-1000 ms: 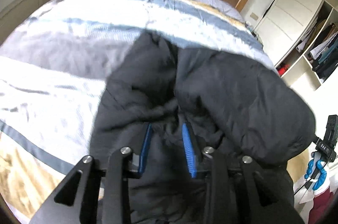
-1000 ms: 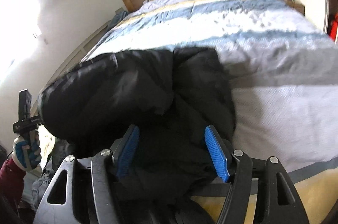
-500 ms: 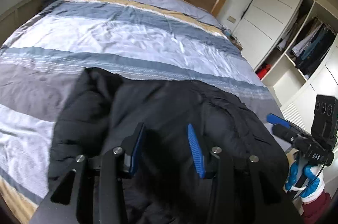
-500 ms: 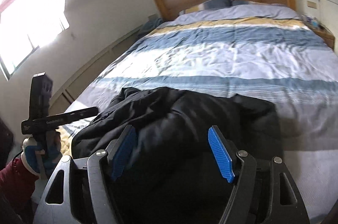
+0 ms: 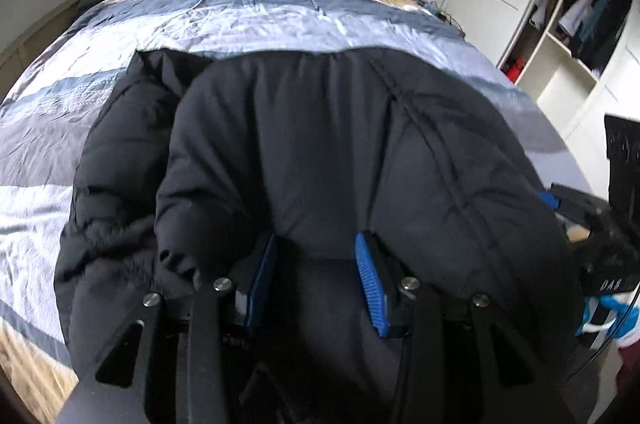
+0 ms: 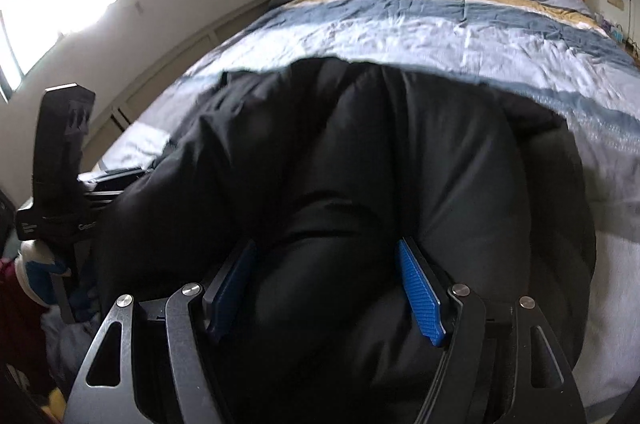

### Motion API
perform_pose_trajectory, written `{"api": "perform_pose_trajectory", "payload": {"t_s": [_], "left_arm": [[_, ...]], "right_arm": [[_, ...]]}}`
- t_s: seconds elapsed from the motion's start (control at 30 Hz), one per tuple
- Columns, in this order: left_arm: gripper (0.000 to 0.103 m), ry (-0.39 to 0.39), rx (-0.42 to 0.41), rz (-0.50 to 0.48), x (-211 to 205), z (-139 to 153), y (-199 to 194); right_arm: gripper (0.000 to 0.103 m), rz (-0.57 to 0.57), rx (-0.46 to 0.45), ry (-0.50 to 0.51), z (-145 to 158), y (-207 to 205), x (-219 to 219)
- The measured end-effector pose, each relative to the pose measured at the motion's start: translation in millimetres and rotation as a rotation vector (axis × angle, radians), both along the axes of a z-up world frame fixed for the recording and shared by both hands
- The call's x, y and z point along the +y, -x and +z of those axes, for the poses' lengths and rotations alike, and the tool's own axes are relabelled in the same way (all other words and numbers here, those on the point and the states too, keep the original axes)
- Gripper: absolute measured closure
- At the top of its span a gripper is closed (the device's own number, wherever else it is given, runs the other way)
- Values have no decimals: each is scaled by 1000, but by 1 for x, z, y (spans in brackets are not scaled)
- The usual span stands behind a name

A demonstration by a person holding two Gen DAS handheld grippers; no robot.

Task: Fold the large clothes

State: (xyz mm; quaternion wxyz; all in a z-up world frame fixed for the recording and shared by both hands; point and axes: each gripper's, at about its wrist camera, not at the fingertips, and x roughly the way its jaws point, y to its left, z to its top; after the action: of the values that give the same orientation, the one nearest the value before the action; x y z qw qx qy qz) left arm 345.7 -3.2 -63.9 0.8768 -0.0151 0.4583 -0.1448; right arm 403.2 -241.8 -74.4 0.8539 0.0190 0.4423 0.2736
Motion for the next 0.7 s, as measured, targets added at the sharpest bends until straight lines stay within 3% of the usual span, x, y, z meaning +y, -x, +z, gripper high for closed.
{"api": "perform_pose_trajectory", "payload": {"t_s": [0.23, 0.47, 0.7], "left_arm": [[63, 21, -14, 7, 5, -15, 27], [63, 16, 4, 12, 4, -35, 18], [63, -14, 4, 19, 3, -25, 29]], "right_arm": [[32, 18, -11, 14, -9, 27, -5], [31, -3, -4, 0, -29, 19, -7], [32, -31, 12, 10, -27, 25, -7]]}}
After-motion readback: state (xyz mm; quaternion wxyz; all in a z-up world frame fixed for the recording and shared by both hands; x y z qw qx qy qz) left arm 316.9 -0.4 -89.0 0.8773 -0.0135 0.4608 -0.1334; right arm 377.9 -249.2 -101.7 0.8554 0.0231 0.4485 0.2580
